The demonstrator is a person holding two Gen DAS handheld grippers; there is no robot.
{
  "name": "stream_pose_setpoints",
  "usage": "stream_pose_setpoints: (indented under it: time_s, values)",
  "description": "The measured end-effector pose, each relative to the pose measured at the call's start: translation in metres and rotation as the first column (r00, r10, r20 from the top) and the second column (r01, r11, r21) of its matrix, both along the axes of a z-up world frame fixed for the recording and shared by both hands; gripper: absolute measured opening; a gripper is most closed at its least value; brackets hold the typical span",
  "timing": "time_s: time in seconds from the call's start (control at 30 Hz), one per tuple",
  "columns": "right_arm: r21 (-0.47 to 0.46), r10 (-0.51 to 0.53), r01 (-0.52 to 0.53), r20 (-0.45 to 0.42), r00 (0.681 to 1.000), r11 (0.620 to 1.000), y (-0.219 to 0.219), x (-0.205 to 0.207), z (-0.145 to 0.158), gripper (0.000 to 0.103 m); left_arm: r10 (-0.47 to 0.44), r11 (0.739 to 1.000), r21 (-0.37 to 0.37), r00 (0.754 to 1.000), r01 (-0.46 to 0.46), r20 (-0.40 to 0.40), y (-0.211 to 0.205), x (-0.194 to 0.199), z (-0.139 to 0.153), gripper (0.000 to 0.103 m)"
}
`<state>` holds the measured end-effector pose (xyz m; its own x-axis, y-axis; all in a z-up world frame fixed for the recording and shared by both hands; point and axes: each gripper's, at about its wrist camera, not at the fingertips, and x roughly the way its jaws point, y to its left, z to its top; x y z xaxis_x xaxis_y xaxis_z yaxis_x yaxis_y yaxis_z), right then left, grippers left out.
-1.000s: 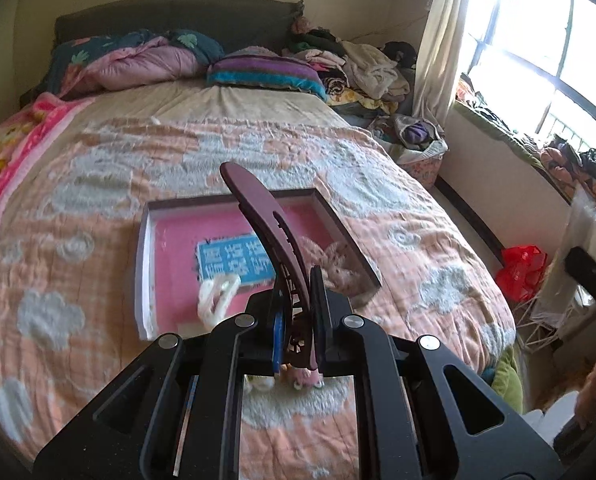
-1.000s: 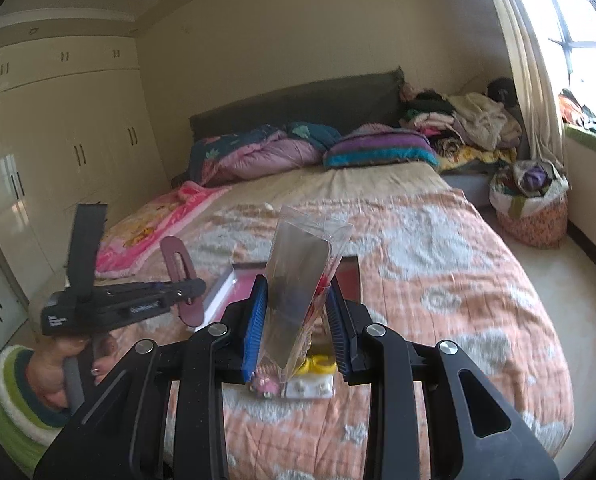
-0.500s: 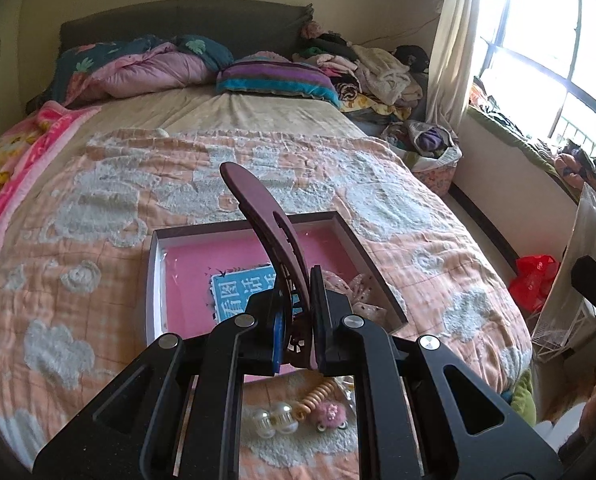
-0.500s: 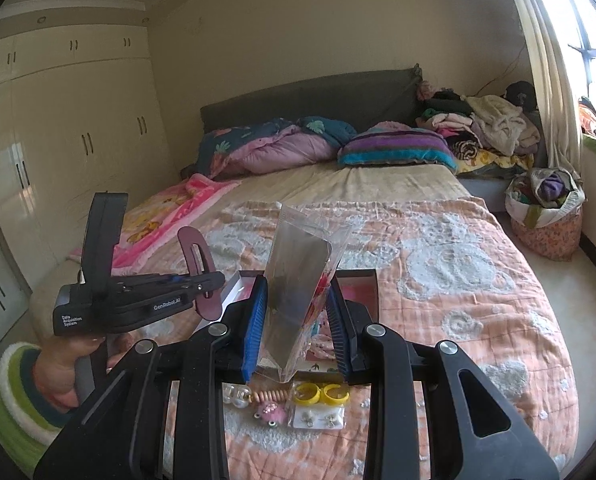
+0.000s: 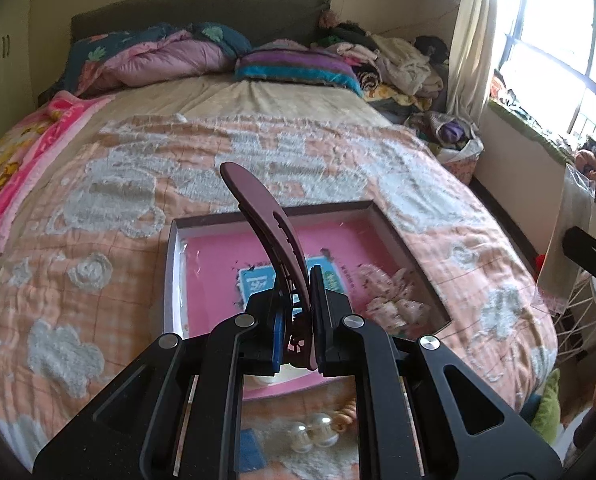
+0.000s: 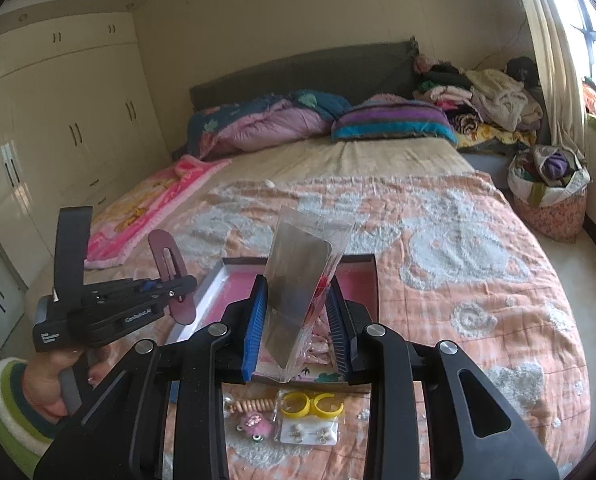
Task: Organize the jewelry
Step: 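Carry the maroon clip with the left tool over the box while the right tool carries the bag there, then open the left tool to drop the maroon clip in the box while the right tool releases the bag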
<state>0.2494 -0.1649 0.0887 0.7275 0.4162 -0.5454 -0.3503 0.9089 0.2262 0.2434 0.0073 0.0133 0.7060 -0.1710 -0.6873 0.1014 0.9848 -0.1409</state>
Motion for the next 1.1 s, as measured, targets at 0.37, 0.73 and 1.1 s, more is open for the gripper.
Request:
stream_pose_setpoints:
  time_s: [0.37, 0.73, 1.1]
  values:
    - [-0.022, 0.021, -0.023, -0.100, 0.995, 0.999, 0.022, 0.032, -0.048, 0.028, 0.016, 1.000, 0.017, 0.997, -0.015, -0.081, 0.016, 0.017, -0.047, 0.005]
    - [-0.057, 0.032, -0.041, -0.153, 0.988, 0.998, 0.042, 0.049, -0.080, 0.028, 0.040, 0.998, 0.054, 0.992, -0.034, -0.120, 0.027, 0.022, -0.073, 0.005]
    - [-0.059, 0.062, -0.076, -0.209, 0.976, 0.995, 0.062, 0.062, -0.108, 0.029, 0.058, 0.997, 0.059, 0.989, -0.051, -0.134, 0.038, 0.023, -0.082, 0.006]
